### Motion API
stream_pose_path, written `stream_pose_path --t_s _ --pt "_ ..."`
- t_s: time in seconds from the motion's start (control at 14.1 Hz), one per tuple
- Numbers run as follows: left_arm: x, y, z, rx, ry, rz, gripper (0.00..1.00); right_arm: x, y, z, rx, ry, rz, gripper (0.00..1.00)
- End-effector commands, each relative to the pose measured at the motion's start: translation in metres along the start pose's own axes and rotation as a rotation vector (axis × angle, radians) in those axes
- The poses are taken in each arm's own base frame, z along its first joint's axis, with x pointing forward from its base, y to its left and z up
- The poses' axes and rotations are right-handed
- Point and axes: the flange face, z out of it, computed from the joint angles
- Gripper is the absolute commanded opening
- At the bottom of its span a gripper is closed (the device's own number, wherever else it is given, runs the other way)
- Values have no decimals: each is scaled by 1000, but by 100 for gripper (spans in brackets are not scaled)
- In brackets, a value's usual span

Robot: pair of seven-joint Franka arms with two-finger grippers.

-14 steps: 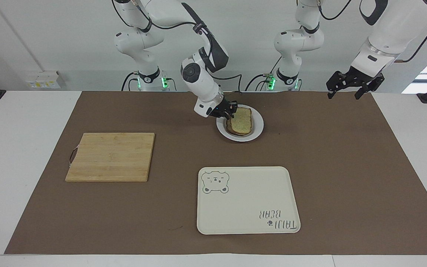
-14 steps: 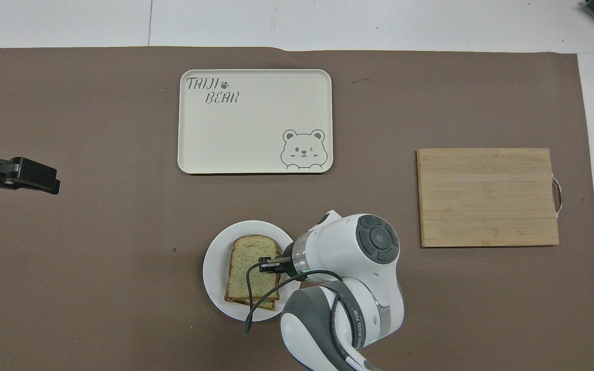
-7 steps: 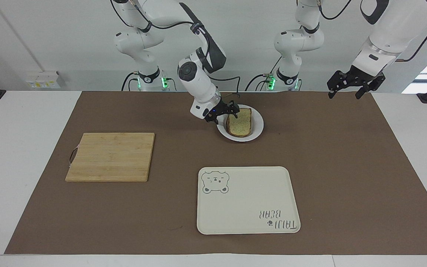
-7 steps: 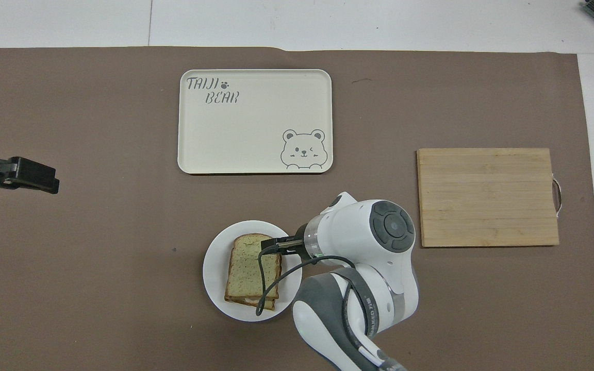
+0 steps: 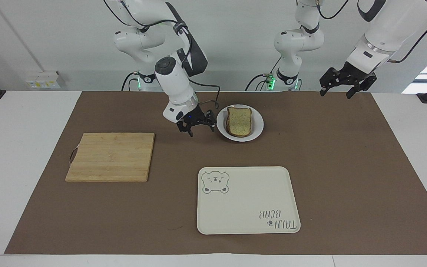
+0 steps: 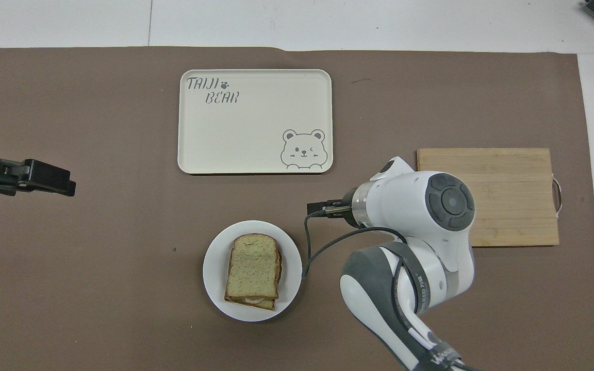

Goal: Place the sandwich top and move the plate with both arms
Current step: 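Withdraw the right gripper while the left gripper reaches toward the plate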

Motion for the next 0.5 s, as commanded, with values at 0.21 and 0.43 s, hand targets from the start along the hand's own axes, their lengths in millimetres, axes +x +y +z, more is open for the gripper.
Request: stream_pose_path --t_s 0.21,0.43 --pt "-20 3 46 -152 -73 92 100 18 3 -52 -80 21 69 100" --pt "-24 7 70 -230 -72 126 100 29 8 -97 -101 25 105 100"
